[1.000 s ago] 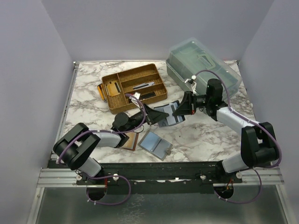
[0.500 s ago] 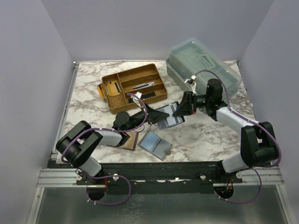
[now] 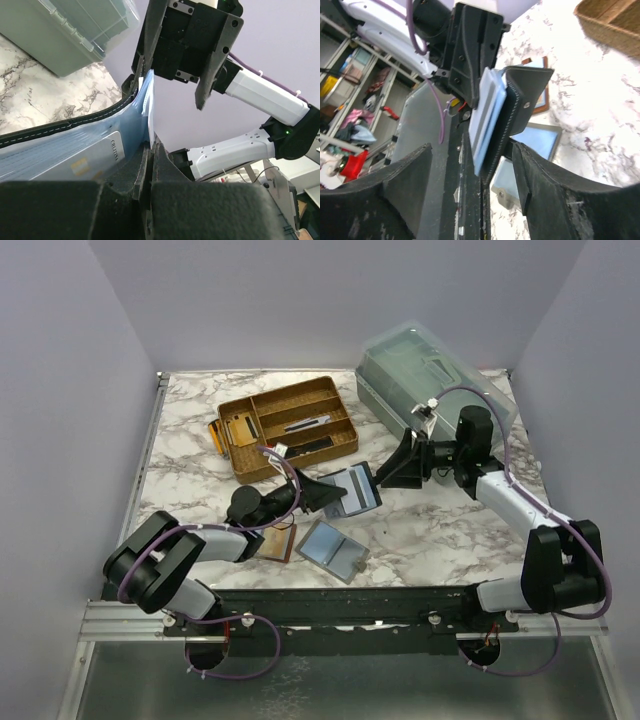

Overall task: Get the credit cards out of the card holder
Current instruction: Remove the credit card from the card holder.

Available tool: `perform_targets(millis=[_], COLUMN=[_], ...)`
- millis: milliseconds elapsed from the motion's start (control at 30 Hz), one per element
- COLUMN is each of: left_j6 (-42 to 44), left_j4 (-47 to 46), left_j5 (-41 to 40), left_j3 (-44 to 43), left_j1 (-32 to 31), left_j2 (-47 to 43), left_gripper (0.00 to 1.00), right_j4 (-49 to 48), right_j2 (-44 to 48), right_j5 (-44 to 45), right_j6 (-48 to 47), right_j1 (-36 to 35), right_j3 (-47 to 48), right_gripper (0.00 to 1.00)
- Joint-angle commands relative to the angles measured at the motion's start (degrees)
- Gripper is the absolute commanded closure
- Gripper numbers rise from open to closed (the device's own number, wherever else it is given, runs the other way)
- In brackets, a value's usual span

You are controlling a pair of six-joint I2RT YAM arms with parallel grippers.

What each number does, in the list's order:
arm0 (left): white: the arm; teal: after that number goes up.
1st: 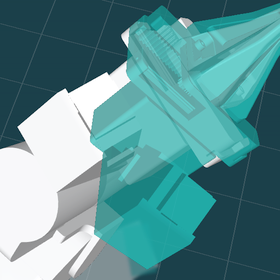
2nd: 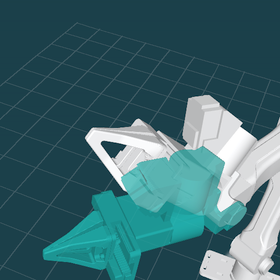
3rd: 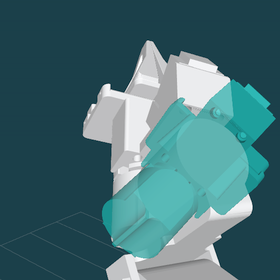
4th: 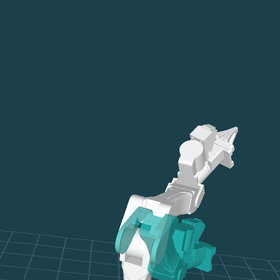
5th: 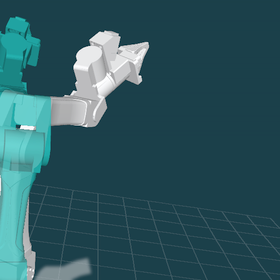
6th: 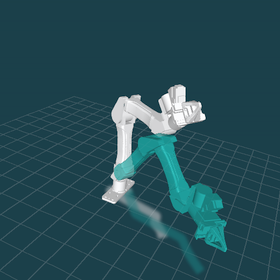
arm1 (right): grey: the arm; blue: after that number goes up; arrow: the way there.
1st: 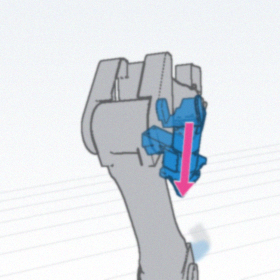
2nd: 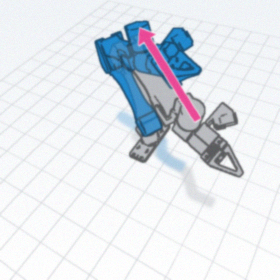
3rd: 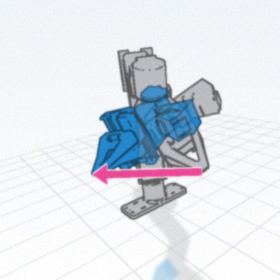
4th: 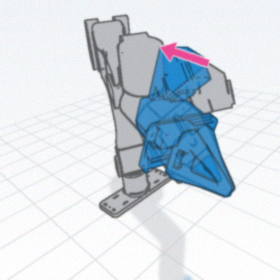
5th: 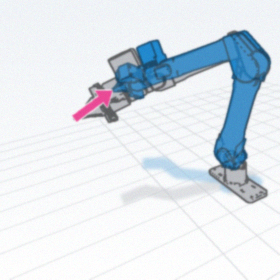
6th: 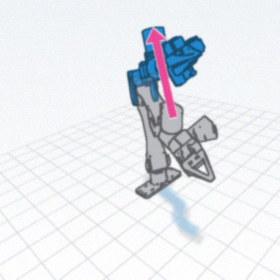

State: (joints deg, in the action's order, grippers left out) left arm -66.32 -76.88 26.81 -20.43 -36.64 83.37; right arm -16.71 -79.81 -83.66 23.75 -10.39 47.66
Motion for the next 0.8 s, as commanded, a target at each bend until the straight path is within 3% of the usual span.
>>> perform_targets(millis=[0, 133, 533, 633, 767], left_j6=[1.59, 1.05, -0.83, -1.42, -1.53], left_j4=[-3.14, -4.36, -7.56, -8.94, -9.42], left_j5=[2.56, 3.6, 4.74, 4.75, 4.83], left_j3=[0.9, 0.55, -1.52, -1.81, -1.85], left_j1=[0.17, 0.17, 0.17, 0.17, 0.17], left_j2=[-2.22, -2.68, -0.11, 0.63, 1.21], left_gripper=[1.0, 1.0, 1.0, 1.0, 1.0], right_j4=[8.31, 8.43, 2.93, 2.34, 0.93], right_j2=[1.58, 0.95, -1.87, -2.62, -3.41], right_j5=[6.03, 10.65, 7.01, 6.51, 5.02], right_j6=[-6.6, -5.5, 0.11, 1.08, 2.58], right_j1=[0.81, 0.81, -4.51, -4.71, -5.05], right_j3=[1.87, 0.99, 0.11, 0.24, 0.73], right_gripper=[0.26, 0.18, 0.19, 0.25, 0.49])
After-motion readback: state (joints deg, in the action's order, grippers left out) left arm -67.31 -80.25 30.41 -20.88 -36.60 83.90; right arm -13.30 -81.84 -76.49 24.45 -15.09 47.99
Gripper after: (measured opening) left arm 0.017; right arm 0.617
